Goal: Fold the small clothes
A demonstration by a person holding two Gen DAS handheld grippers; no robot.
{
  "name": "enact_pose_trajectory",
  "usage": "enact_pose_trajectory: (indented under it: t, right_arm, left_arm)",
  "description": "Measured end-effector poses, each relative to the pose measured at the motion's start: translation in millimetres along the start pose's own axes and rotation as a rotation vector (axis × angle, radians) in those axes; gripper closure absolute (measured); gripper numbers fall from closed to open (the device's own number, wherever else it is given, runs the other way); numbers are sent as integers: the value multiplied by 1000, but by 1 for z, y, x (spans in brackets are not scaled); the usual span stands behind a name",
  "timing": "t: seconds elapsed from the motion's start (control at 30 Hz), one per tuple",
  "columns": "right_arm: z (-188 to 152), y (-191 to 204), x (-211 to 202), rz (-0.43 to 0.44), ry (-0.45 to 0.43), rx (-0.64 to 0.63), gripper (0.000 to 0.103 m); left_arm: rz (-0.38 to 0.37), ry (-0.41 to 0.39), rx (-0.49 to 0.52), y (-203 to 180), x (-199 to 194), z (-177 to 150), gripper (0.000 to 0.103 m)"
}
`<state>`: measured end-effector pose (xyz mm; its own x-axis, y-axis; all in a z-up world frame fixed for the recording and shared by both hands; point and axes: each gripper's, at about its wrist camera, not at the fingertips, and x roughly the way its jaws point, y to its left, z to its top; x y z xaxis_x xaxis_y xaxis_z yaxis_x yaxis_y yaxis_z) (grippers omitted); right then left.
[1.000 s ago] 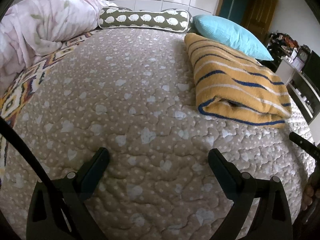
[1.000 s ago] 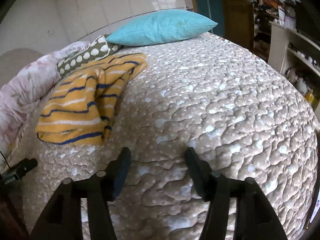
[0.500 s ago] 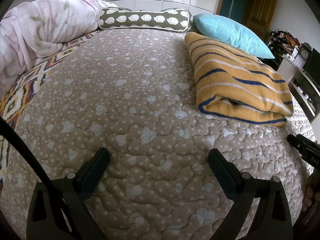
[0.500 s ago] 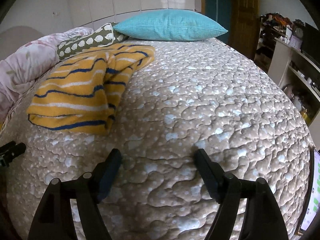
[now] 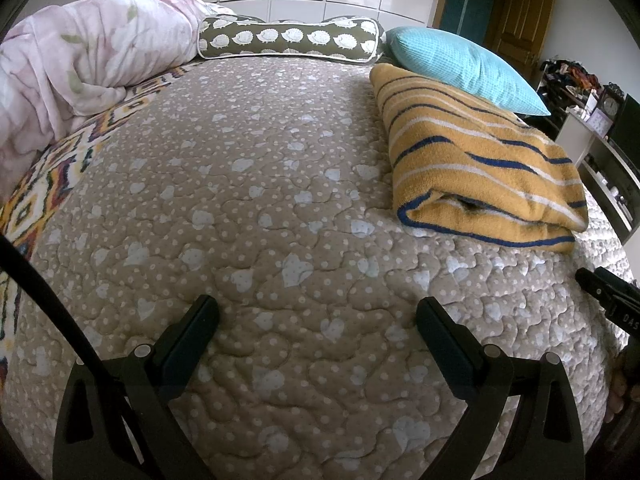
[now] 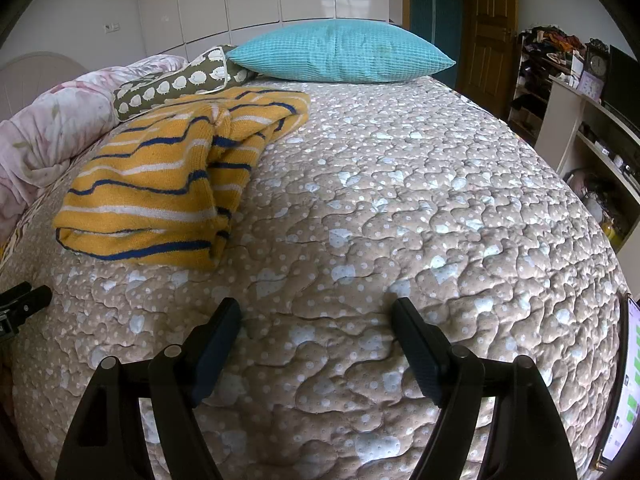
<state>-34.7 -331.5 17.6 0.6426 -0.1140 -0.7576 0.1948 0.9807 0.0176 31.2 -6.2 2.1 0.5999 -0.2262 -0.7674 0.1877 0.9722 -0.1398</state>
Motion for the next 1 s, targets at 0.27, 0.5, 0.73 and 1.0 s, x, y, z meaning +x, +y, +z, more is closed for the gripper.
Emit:
enact_pose_trajectory:
  t: [0.27, 0.5, 0.73, 1.0]
  right_arm:
    - [0, 0, 0, 0, 0, 0, 21]
    - [0, 0, 0, 0, -1, 0, 21]
    - [0, 0, 0, -1, -1, 0, 21]
    - [0, 0, 1, -1, -1, -1, 21]
  left_arm:
    - [0, 0, 1, -1, 0, 0, 5]
    - [17, 2, 8, -2, 0, 0, 5]
    - [34, 1, 13, 1, -1, -1, 5]
    - [37, 1, 14, 0, 0, 0, 5]
